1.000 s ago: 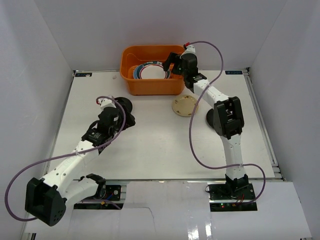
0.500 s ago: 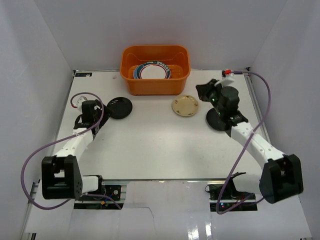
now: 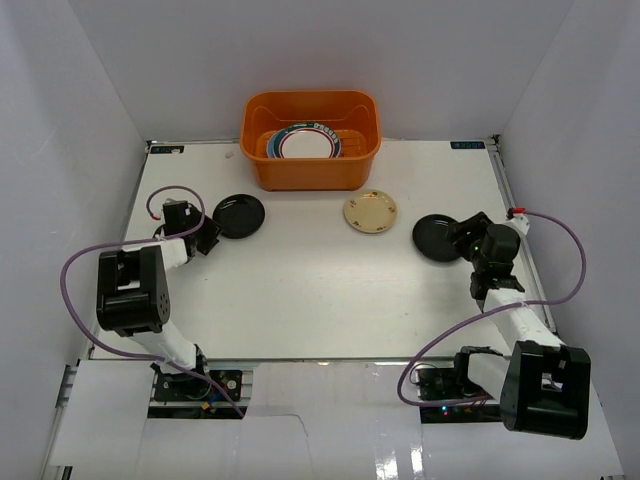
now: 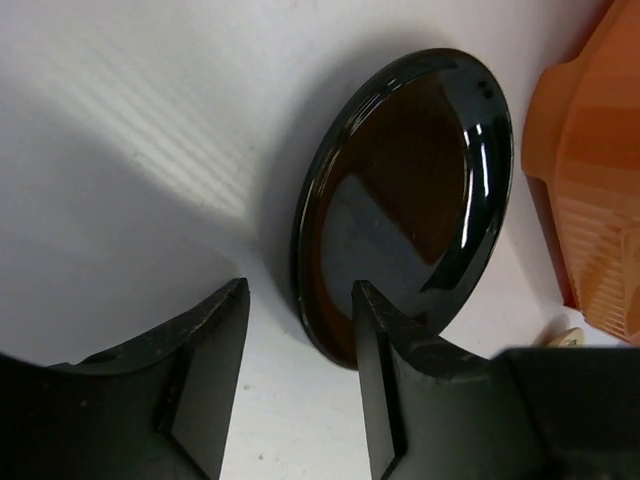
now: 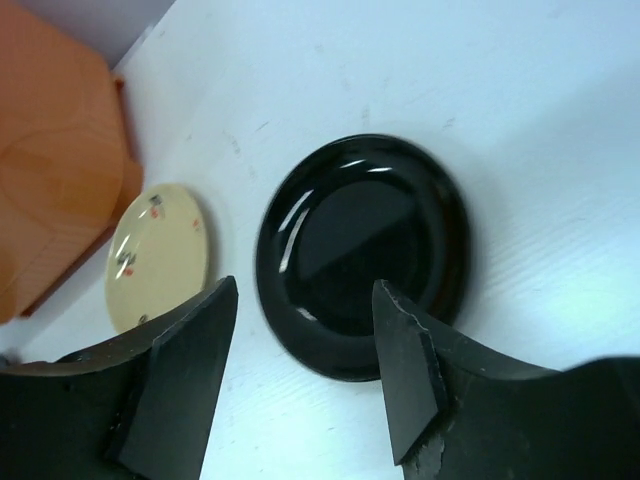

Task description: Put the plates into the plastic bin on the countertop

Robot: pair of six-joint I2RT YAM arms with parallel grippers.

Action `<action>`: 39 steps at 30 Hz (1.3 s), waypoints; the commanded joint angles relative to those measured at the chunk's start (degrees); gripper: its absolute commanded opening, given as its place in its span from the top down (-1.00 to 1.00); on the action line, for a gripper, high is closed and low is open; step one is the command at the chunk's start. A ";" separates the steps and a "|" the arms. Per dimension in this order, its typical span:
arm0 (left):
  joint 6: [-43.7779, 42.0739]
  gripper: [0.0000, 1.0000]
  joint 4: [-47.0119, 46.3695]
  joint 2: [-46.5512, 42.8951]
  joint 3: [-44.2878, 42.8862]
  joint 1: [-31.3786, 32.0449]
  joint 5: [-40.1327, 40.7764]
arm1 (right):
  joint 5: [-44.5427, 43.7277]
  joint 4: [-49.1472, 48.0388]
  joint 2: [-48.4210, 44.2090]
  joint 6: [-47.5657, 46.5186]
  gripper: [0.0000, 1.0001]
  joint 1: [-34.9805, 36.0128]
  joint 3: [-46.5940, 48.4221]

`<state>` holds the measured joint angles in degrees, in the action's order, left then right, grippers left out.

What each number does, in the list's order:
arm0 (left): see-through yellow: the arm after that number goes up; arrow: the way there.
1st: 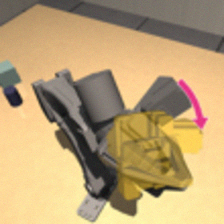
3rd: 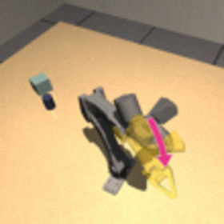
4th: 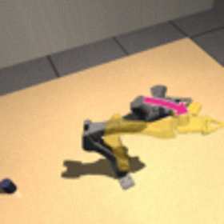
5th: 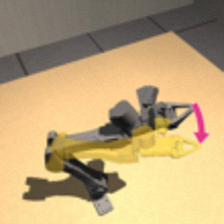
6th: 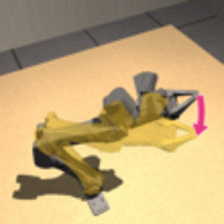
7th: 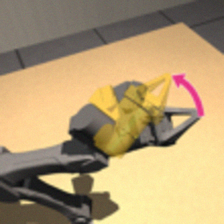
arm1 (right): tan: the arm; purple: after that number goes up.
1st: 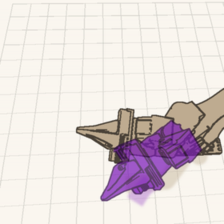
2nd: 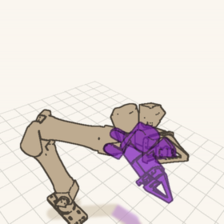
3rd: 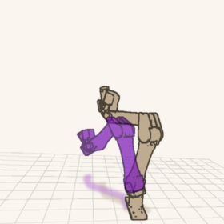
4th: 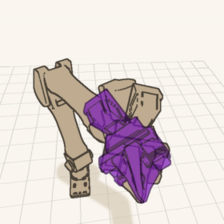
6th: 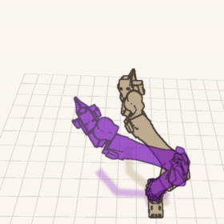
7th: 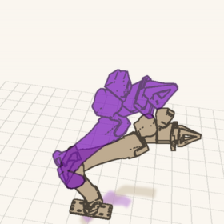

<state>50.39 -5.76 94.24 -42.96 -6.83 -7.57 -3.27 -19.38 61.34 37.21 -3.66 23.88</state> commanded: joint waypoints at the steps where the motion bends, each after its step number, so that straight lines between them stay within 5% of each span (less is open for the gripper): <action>1: -0.21 -0.11 -3.38 3.31 -2.83 -0.46 -2.44 | -0.87 -1.10 -0.52 0.23 -0.27 -5.11 -2.51; 9: 0.85 0.53 -4.79 7.54 -4.59 -0.46 -2.89 | 7.13 -3.38 6.59 1.37 -0.36 -14.00 -4.45; 12: 0.50 0.99 -3.47 7.46 -5.38 -0.46 -1.84 | 12.30 -7.16 11.51 2.34 -0.36 -14.00 -3.76; 19: -0.73 1.00 -0.05 -3.50 -2.93 -0.46 -2.62 | 17.15 -15.07 23.01 8.21 -0.15 -14.00 -2.61; 30: -3.28 1.00 11.03 -35.42 2.45 -0.11 -11.58 | 14.17 -20.17 25.33 15.17 0.83 -14.00 -1.64; 34: -1.00 1.00 10.69 -34.39 -6.24 2.51 -12.12 | 13.11 -19.74 22.60 16.75 0.85 -14.09 1.16; 39: -5.03 1.00 10.41 -20.53 -23.98 13.32 -4.04 | 16.53 -19.03 20.05 18.25 0.84 -14.09 6.87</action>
<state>47.83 5.65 68.42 -58.43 1.67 -14.96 11.20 -35.66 84.29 53.25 -17.58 25.78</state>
